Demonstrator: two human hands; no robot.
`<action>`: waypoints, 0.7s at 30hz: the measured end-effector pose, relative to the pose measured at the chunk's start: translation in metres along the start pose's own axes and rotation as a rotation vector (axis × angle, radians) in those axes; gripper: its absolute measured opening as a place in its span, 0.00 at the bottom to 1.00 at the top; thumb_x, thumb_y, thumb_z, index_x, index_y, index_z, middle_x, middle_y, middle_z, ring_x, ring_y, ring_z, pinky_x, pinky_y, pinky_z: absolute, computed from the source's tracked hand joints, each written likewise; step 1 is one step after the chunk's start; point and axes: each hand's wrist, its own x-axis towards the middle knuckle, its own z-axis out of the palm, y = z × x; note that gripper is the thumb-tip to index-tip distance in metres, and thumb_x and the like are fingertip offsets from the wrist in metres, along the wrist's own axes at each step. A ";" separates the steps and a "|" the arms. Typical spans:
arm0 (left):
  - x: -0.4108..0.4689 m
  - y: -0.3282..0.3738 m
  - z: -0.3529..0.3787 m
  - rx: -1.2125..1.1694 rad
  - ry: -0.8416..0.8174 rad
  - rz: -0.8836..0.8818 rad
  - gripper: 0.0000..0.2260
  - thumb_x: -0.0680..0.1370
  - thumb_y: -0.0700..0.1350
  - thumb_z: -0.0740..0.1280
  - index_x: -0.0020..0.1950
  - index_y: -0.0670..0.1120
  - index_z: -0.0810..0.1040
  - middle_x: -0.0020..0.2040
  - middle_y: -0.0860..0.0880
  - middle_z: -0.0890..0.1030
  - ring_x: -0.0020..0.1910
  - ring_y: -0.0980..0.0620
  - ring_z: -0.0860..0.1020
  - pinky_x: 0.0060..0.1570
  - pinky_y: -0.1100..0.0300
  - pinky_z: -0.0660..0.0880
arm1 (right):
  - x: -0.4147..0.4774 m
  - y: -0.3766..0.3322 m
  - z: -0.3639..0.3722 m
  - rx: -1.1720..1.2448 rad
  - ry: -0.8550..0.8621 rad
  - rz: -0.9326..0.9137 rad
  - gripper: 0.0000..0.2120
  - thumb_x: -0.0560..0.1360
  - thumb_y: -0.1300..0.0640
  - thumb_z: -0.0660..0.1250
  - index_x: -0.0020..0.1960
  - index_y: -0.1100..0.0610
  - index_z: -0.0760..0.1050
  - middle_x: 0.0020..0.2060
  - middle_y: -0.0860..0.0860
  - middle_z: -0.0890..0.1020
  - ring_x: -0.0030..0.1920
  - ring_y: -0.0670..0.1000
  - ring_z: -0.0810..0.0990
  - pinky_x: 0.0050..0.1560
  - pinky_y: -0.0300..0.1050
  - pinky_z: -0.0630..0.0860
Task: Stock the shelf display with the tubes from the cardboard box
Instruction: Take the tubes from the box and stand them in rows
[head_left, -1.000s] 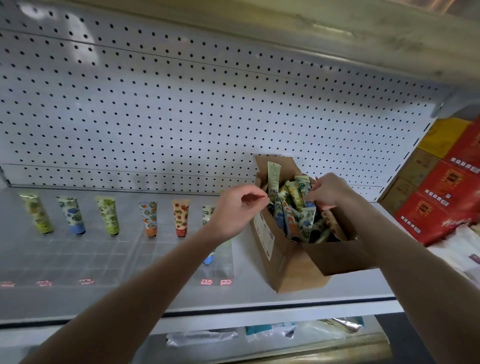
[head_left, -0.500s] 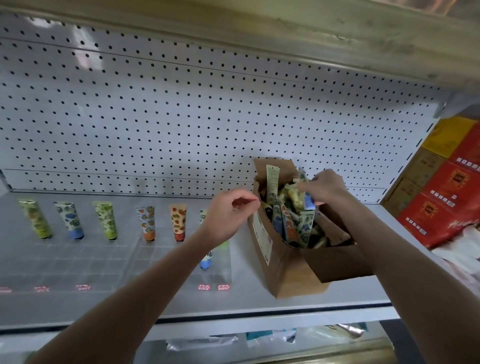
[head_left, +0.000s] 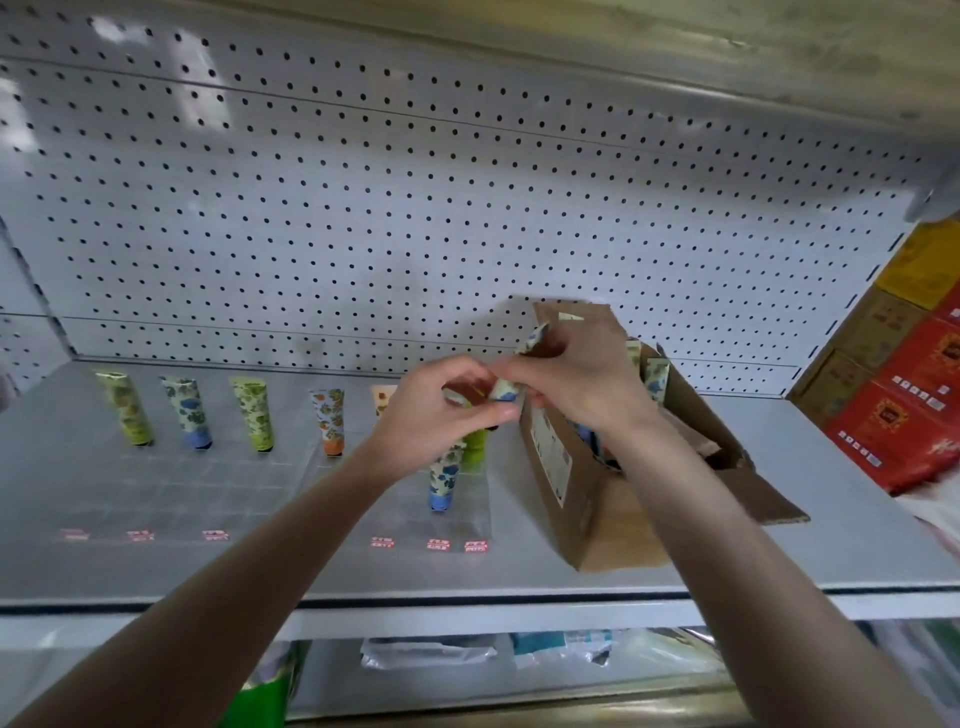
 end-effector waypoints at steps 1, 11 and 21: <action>-0.003 -0.001 -0.004 0.000 0.001 -0.005 0.07 0.67 0.41 0.76 0.42 0.48 0.80 0.38 0.53 0.82 0.39 0.57 0.79 0.40 0.67 0.74 | -0.002 0.000 0.007 0.016 0.009 -0.002 0.20 0.64 0.49 0.76 0.36 0.67 0.79 0.31 0.62 0.81 0.29 0.52 0.77 0.35 0.53 0.77; -0.041 -0.022 -0.029 0.134 -0.145 -0.065 0.05 0.71 0.38 0.73 0.36 0.46 0.80 0.31 0.57 0.78 0.31 0.64 0.73 0.35 0.73 0.66 | -0.022 0.033 0.058 0.448 -0.140 0.002 0.05 0.68 0.60 0.75 0.40 0.55 0.79 0.37 0.51 0.81 0.38 0.48 0.82 0.41 0.42 0.81; -0.054 -0.057 -0.027 0.300 -0.160 -0.145 0.06 0.68 0.40 0.75 0.41 0.41 0.80 0.38 0.49 0.80 0.36 0.54 0.77 0.39 0.60 0.73 | -0.034 0.065 0.092 0.322 -0.101 0.013 0.09 0.66 0.57 0.77 0.36 0.49 0.77 0.35 0.48 0.83 0.40 0.53 0.82 0.48 0.56 0.80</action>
